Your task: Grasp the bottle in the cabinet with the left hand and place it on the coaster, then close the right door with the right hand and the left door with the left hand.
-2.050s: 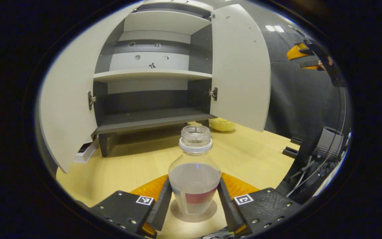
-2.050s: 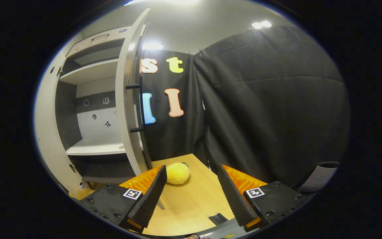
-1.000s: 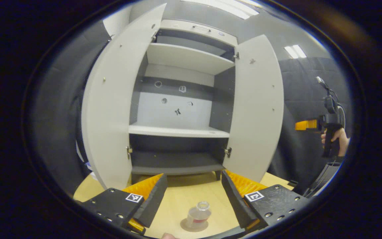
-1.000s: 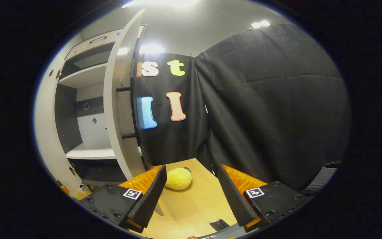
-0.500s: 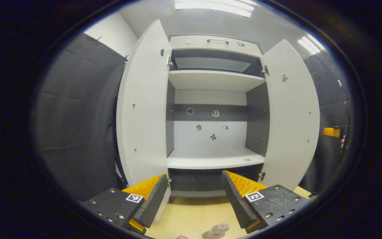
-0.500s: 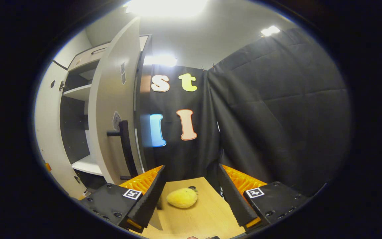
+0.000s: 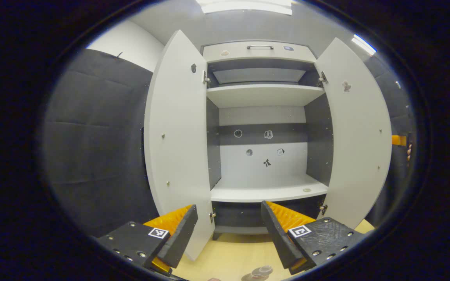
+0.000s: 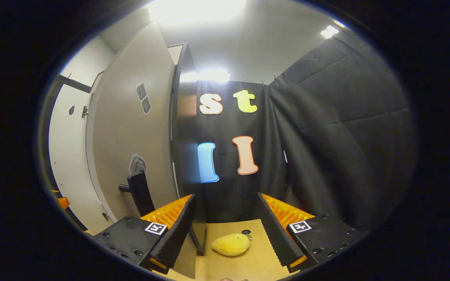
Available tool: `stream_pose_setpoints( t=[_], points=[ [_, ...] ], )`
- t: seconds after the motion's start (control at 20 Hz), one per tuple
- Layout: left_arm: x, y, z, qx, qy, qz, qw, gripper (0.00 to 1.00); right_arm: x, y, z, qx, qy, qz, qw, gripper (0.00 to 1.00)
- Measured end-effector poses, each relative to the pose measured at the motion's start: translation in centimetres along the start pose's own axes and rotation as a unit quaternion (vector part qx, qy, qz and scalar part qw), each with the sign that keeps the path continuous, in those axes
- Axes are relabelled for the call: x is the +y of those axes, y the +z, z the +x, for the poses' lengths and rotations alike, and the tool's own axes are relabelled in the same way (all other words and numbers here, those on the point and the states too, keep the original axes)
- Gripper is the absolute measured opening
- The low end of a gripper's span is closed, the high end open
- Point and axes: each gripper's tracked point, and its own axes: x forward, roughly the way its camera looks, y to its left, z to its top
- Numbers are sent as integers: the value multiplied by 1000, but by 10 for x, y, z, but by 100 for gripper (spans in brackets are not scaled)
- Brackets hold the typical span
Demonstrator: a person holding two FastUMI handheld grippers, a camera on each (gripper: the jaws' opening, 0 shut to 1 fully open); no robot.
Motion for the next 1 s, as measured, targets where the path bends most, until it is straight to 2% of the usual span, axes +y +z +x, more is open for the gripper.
stream_pose_setpoints(
  t=[0.2, 0.25, 0.35, 0.4, 0.45, 0.5, 0.55, 0.6, 0.65, 0.7, 0.75, 0.85, 0.9, 0.95, 1.0],
  points=[
    [-3, -14, -14, 18, 4, -26, 1000, 100, 22, -5, 2, 12, 30, -16, 999, 97],
    [1, -18, -17, 23, 7, -31, 999, 100, 24, -5, 3, 13, 23, -21, 999, 97],
    [11, -22, -21, 28, 21, -41, 999, 100, 27, -5, 3, 16, 30, -24, 999, 95],
    [19, -23, -22, 29, 29, -46, 998, 100, 31, -4, 2, 19, 38, -22, 999, 90],
    [26, -25, -25, 29, 36, -51, 998, 100, 33, -5, 2, 24, 38, -23, 999, 90],
    [32, -25, -27, 27, 41, -50, 998, 100, 37, -5, 1, 23, 35, -25, 999, 95],
    [36, -23, -27, 23, 41, -41, 998, 95, 41, -4, -1, 23, 33, -27, 999, 95],
    [40, -23, -26, 22, 40, -25, 999, 95, 48, -4, -1, 22, 32, -26, 999, 95],
    [46, -24, -24, 23, 41, -8, 999, 95, 58, -5, -2, 21, 34, -24, 999, 94],
    [48, -23, -23, 23, 38, 3, 999, 100, 69, -6, -2, 21, 38, -21, 999, 94],
    [49, -22, -22, 22, 31, 7, 999, 95, 80, -7, -2, 22, 43, -19, 999, 95],
    [52, -19, -22, 16, 21, 7, 1000, 95, 102, -10, -2, 24, 51, -18, 998, 95],
    [54, -18, -22, 14, 19, 9, 1000, 95, 111, -12, 0, 25, 50, -16, 998, 90],
    [59, -20, -24, 15, 19, 10, 1000, 95, 119, -13, 0, 27, 48, -8, 998, 90],
    [64, -21, -26, 18, 18, 9, 1000, 95, 129, -14, 2, 26, 49, 2, 998, 95]
  ],
)
